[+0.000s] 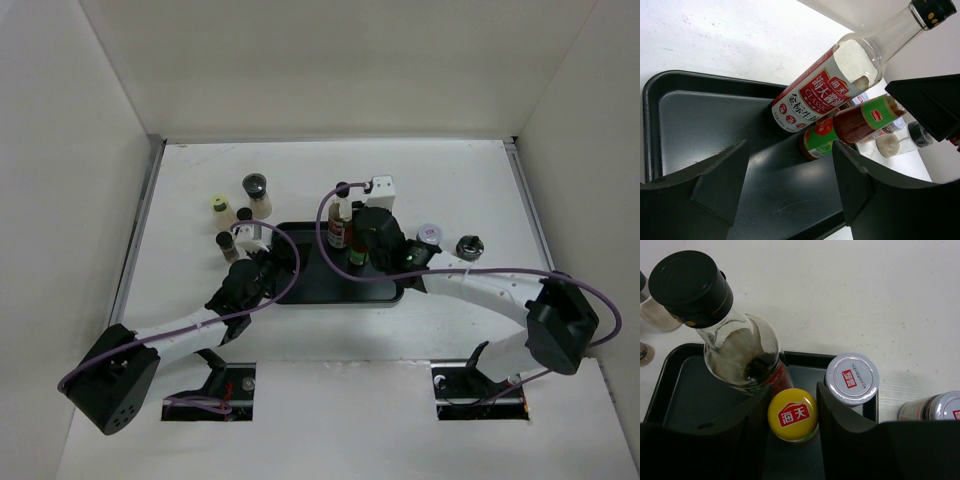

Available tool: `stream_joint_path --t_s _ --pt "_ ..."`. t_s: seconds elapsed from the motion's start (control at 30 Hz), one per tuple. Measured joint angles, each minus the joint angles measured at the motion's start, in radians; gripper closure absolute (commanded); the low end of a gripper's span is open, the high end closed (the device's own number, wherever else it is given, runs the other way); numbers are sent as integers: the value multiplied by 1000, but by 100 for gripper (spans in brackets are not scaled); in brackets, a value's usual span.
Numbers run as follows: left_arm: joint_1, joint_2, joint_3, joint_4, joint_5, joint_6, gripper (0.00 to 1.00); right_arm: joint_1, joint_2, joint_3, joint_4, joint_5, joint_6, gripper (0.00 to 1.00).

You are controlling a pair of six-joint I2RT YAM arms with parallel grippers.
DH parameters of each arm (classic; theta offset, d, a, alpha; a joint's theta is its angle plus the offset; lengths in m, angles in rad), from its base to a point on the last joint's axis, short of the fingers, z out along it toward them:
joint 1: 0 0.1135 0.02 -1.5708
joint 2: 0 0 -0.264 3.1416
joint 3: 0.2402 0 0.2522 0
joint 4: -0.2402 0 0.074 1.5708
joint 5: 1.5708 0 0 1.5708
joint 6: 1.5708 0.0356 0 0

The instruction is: Organize the condiment bottles

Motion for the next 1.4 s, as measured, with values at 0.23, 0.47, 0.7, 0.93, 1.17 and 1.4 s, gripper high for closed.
stream_joint_path --t_s 0.23,0.47,0.7,0.93,1.17,1.4 --pt "0 0 0 0 0 0 34 0 -28 -12 38 0 13 28" --pt "0 0 0 0 0 0 34 -17 -290 -97 34 -26 37 72" --pt "-3 0 0 0 0 0 34 -239 -406 -206 -93 -69 134 31" --pt "-7 0 0 0 0 0 34 -346 -298 -251 -188 -109 152 18" --pt "-8 0 0 0 -1 0 34 -396 -191 -251 -183 -129 156 19" --pt "-7 0 0 0 -1 0 34 -420 -125 -251 -170 -129 156 24"
